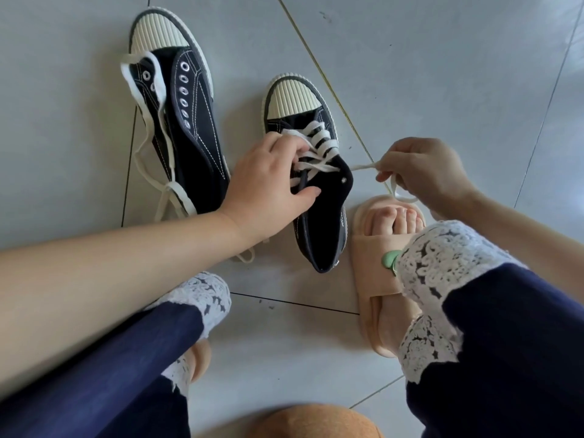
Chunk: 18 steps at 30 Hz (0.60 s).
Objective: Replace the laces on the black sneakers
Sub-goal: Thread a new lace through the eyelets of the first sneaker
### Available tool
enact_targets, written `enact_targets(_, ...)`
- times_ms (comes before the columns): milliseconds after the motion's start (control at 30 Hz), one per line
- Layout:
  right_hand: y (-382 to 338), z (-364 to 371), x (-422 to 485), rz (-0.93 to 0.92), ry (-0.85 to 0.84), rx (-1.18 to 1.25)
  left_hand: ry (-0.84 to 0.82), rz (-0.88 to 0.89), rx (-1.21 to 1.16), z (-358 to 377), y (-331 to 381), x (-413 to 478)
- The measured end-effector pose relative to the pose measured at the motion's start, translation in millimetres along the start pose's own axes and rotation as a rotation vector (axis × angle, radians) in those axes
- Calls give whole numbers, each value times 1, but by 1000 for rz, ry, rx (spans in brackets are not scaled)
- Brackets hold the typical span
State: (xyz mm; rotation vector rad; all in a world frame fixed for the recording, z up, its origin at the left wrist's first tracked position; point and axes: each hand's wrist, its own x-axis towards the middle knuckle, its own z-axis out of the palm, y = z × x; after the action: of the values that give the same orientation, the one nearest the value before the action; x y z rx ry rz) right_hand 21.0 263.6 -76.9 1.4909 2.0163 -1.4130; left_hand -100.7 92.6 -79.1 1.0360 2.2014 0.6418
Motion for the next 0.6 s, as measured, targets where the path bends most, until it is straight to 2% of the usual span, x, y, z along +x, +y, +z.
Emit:
enact_targets(167, 2, 2, 1, -65, -41, -88, 26, -56, -89, 3, -3, -1)
enact_targets(300, -2, 5, -2, -175, -23, -365, 81, -72, -59, 4, -4, -10)
enact_targets(367, -10, 4, -2, -188, -9, -342, 113, -75, -16, 3, -5, -15)
enact_targets(467, -22, 6, -9, -189, -102, -186, 67, -159, -58, -1, -5, -20)
enact_targets(600, -42, 12, -25, -381, -159, -107, 14, -260, -143, -5, -4, -19)
